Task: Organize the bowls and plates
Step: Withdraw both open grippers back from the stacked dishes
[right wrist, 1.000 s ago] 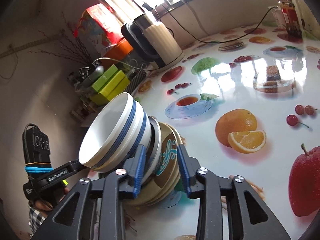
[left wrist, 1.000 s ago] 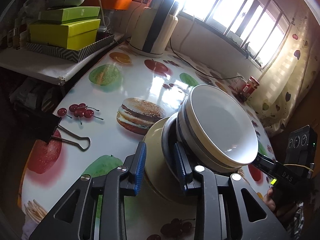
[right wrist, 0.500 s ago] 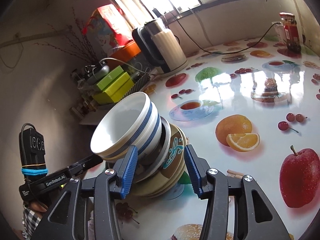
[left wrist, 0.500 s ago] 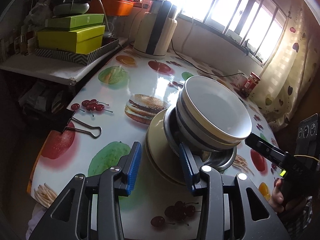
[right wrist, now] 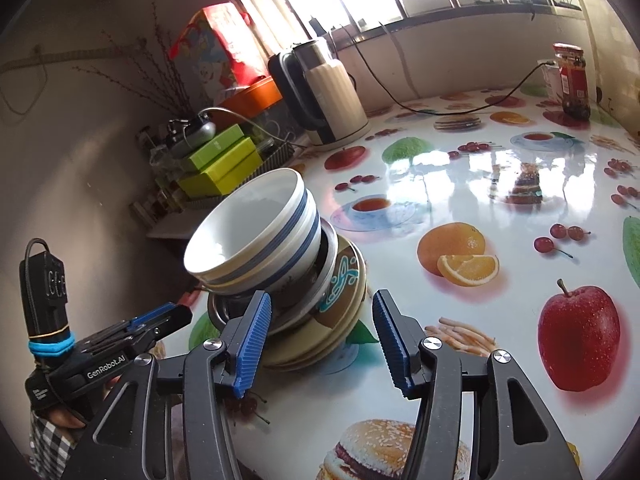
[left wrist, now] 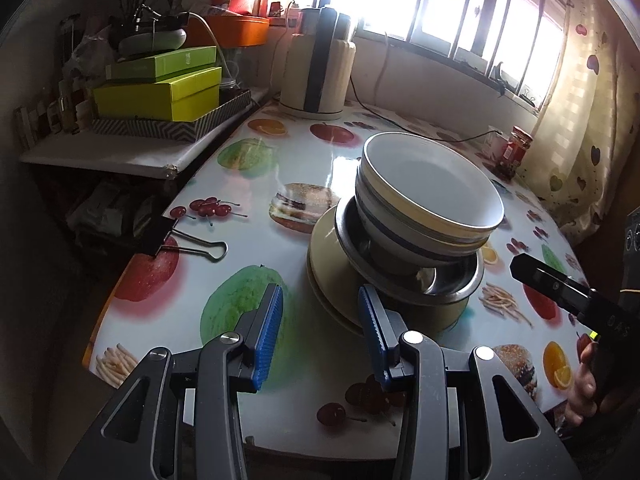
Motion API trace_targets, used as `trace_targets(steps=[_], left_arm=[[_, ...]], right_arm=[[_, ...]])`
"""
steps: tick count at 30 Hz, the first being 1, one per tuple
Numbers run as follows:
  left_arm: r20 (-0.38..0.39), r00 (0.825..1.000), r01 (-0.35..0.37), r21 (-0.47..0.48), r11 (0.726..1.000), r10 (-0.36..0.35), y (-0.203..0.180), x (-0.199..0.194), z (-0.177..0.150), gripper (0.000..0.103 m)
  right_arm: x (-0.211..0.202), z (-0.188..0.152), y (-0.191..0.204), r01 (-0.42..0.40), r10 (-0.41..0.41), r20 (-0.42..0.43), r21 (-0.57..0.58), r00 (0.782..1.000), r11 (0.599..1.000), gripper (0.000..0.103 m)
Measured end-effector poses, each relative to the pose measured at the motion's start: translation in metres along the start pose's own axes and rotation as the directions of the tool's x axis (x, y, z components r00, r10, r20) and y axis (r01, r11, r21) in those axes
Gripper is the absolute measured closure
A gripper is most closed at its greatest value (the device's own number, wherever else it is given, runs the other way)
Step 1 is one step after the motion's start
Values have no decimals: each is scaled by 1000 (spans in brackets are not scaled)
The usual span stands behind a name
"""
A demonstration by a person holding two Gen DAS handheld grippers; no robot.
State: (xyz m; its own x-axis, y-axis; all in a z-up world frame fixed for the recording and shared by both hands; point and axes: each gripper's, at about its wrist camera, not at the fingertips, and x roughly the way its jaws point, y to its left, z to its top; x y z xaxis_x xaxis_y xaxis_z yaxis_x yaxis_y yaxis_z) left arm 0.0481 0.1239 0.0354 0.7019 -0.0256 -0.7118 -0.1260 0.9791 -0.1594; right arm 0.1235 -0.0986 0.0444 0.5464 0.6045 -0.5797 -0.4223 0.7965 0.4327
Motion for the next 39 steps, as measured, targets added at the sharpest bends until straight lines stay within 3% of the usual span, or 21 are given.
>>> trace_targets(steps=[8,19,32,39], left_arm=[[-10,1000,-23,23,999,23,-18,-1,-12,63],[-37,996,-75,57,996,78,-34,1,-33,63],[-53,993,-105,70,992,109,-45,-1,-49,63],[-53,992,-110,82,991,115,-47,-3,-54,63]], right_arm=[[-12,-15,12,110,-110,5,-96,994,989,43],[-12,-36,23,176,-182,-30,-138,983,975,32],[-11,-54,30,270,-279,-53,-142,959,952,31],[-11,-57,32,276,-285,-50,-143,957,951,31]])
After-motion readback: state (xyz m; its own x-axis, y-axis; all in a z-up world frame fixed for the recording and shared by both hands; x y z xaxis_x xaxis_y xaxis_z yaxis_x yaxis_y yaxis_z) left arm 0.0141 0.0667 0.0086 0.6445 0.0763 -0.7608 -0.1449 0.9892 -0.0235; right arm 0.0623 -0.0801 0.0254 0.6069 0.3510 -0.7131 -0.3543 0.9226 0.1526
